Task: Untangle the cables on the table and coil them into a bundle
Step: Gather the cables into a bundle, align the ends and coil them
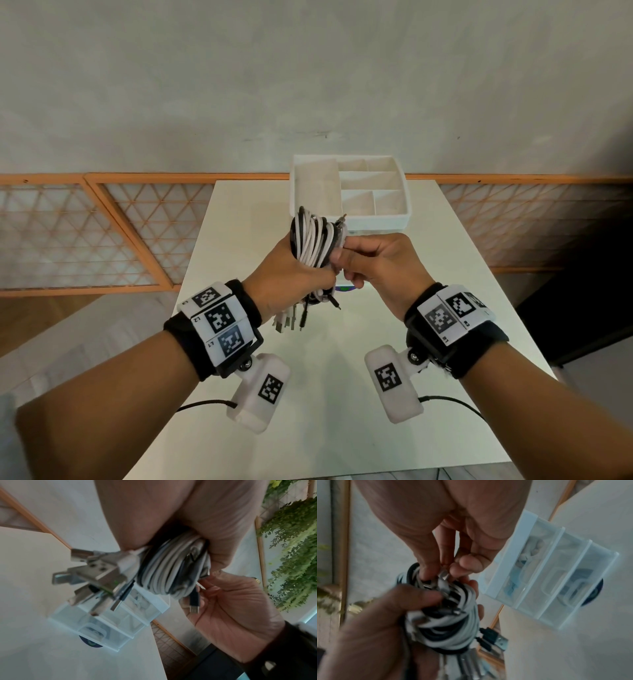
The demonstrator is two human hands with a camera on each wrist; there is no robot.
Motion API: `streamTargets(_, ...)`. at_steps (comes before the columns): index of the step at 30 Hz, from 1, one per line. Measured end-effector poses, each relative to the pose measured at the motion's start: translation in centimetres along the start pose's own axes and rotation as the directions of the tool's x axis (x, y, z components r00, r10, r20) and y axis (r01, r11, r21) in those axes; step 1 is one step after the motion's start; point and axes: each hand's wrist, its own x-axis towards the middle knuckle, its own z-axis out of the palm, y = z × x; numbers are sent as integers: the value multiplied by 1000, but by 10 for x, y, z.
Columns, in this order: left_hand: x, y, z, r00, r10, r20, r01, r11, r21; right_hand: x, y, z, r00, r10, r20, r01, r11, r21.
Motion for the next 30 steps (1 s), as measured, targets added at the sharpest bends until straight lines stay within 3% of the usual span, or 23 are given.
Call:
streamTargets(4, -2, 7, 1, 997, 11, 73, -4, 996, -92, -1, 7, 9, 992, -56, -116, 45, 995, -93)
streamTargets(7, -1, 4, 1, 999, -23, 34, 29, 981, -191, -3, 11, 12, 988, -90, -129, 68, 984, -165)
streamTargets(10, 2, -4, 5, 994, -75, -74, 53, 962, -267, -7, 12, 14, 966, -250, -69, 212, 914, -347)
streamTargets(13, 6, -6, 8, 981, -114, -157, 57, 943, -328, -11, 13, 18, 894, -433, 113, 419, 720, -554)
streamTargets(17, 8, -6, 6, 970, -117, -212, 40, 941, -337, -6, 13, 12, 858, -480, 183, 492, 668, -558)
streamTargets(20, 9, -5, 6, 974, -105, -200, 33, 942, -333, -4, 7, 9, 879, -468, 96, 443, 722, -531)
streamTargets(22, 9, -4, 6, 978, -98, -185, 42, 957, -288, 0, 3, 6, 932, -358, -53, 301, 848, -435)
streamTargets(24, 7, -6, 5, 980, -111, -164, 67, 965, -253, 2, 1, 2, 961, -249, -120, 191, 911, -364)
streamTargets(30, 1, -8, 2, 994, -95, -54, 75, 952, -297, -1, 0, 3, 978, -209, -5, 200, 942, -270)
